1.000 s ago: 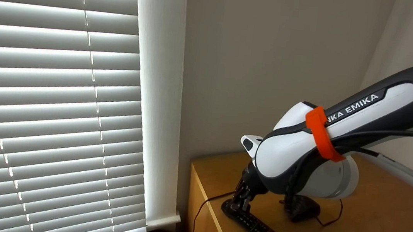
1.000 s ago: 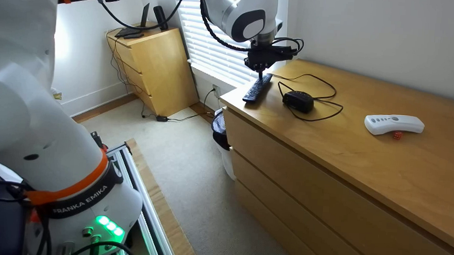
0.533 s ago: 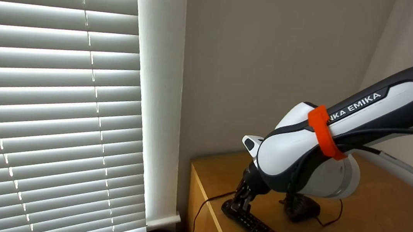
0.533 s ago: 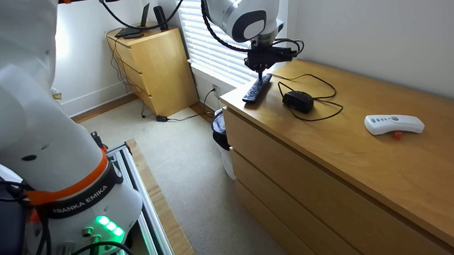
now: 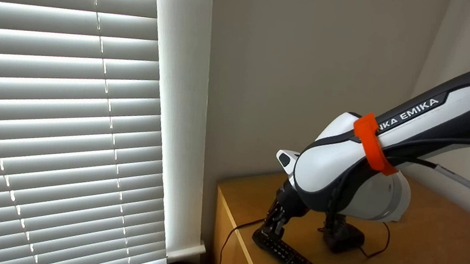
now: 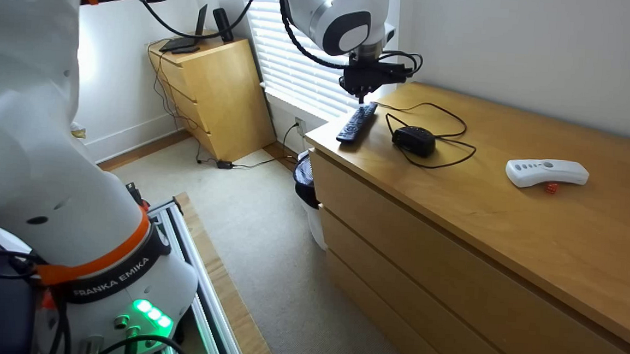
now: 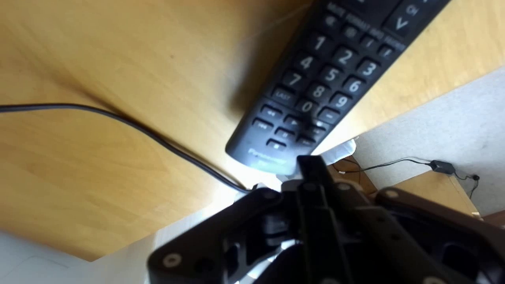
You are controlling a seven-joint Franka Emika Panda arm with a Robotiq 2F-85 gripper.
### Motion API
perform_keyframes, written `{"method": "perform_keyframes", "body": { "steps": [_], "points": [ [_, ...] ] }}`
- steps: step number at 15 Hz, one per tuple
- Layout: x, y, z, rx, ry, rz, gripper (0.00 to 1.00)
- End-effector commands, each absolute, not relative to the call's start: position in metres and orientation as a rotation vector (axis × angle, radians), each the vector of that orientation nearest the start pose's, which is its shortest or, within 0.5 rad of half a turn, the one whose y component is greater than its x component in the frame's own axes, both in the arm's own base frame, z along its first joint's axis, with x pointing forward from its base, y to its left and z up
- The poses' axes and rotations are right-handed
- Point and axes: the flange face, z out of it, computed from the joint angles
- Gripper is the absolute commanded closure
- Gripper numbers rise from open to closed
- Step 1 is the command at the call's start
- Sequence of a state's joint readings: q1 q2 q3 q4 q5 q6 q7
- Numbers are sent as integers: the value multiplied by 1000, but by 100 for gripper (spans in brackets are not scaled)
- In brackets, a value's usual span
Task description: Press the button on the remote
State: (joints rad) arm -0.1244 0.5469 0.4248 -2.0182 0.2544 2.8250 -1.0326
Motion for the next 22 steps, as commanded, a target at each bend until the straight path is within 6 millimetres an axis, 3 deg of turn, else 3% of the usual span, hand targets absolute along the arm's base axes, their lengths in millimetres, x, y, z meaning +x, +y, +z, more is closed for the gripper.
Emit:
{"method": "perform_keyframes", "body": {
  "steps": [1, 6, 7, 9, 10, 13, 18, 22],
  "points": [
    [606, 166, 261, -2527, -1393, -570, 100],
    [596, 139, 297, -2704, -1297, -430, 97],
    [593, 129, 305, -2748, -1271, -363, 73],
    [589, 114, 326, -2835, -1160, -273, 70],
    [587, 106, 337, -2882, -1112, -230, 64],
    [579, 84, 370, -3018, -937, -126, 40],
    [568, 42, 404, -3205, -628, 9, 3],
    [562, 13, 410, -3227, -515, 82, 0]
  ]
}}
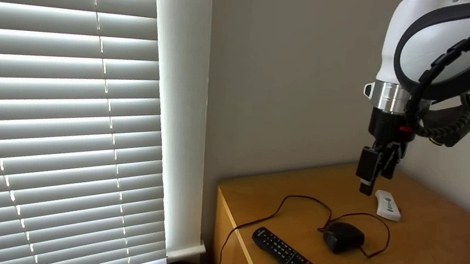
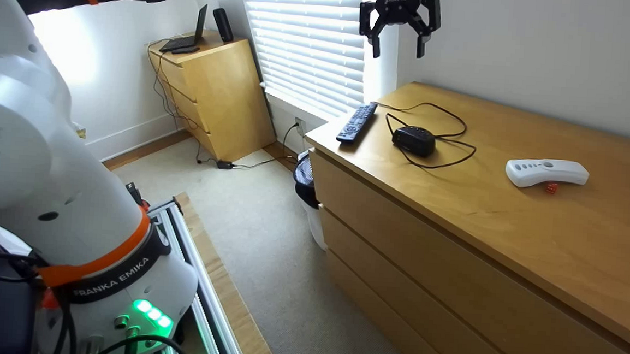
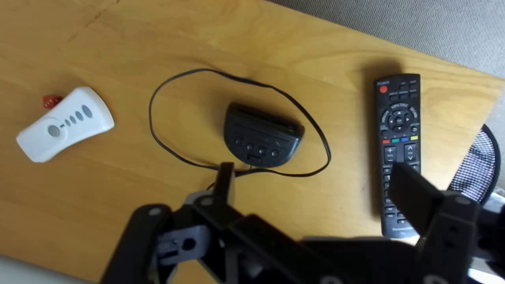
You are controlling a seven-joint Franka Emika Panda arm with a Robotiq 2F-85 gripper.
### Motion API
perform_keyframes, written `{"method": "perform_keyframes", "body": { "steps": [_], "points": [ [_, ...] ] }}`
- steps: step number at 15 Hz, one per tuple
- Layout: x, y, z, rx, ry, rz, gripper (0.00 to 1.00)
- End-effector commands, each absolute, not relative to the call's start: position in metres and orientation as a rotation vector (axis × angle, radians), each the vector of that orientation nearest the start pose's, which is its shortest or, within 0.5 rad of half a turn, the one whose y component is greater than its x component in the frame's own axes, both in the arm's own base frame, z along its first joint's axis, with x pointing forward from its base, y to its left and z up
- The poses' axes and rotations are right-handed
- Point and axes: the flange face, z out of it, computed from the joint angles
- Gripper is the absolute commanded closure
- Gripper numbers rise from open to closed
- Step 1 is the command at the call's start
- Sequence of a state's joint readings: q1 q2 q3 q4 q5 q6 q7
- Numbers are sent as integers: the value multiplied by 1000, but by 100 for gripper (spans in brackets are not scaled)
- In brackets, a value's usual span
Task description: Press the button on the remote
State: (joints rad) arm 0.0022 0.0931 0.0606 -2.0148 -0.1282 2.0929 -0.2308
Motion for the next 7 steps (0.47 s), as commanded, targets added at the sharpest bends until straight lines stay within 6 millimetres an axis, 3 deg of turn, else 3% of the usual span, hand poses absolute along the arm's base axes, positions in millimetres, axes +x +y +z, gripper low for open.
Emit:
{"method": "perform_keyframes", "body": {
  "steps": [1, 7],
  "points": [
    [569, 23, 409, -3199, -557, 49, 0],
    [568, 14, 410, -3205, -530, 53, 0]
  ]
}}
